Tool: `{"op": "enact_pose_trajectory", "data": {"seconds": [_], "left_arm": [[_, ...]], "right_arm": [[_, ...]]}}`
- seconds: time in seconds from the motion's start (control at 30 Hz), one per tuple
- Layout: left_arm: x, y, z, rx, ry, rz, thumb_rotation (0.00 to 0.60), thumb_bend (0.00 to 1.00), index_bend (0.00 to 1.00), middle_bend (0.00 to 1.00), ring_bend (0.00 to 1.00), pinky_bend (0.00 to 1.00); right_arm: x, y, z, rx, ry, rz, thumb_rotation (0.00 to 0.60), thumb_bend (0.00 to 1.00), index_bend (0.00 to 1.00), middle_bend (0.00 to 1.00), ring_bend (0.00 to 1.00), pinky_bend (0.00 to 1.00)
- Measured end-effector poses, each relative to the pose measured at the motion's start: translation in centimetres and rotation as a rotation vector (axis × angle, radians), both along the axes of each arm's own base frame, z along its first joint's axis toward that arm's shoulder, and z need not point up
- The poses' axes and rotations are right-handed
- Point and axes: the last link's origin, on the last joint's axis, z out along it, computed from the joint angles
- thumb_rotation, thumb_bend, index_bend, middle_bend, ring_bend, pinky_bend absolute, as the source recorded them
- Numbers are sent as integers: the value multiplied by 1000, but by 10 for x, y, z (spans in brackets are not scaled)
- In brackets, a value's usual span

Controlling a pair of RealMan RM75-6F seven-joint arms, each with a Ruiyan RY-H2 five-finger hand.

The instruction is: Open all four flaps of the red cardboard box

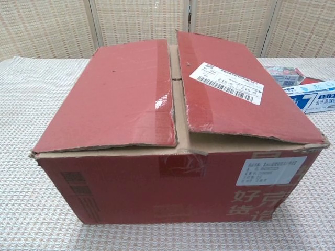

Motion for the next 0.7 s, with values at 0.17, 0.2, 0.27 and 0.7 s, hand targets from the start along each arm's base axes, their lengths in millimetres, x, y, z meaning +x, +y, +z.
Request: {"op": "enact_pose_trajectory", "data": {"seconds": [0.17,0.2,0.27,0.7], "left_arm": [[3,0,1,3,-3,-10,600,269,131,215,175,0],[3,0,1,1,-2,-11,600,269,132,215,175,0],[4,0,2,1,-3,-13,600,269,137,215,175,0],[6,-9,10,21,-8,-8,600,267,169,215,182,0]], "right_arm": [[22,-11,8,46,-15,99,600,365,99,176,265,67],[27,-14,9,59,-15,121,600,365,101,179,265,67],[42,-21,12,95,-10,180,600,365,102,180,265,67],[159,-51,-6,366,49,554,596,365,102,191,255,24]]}}
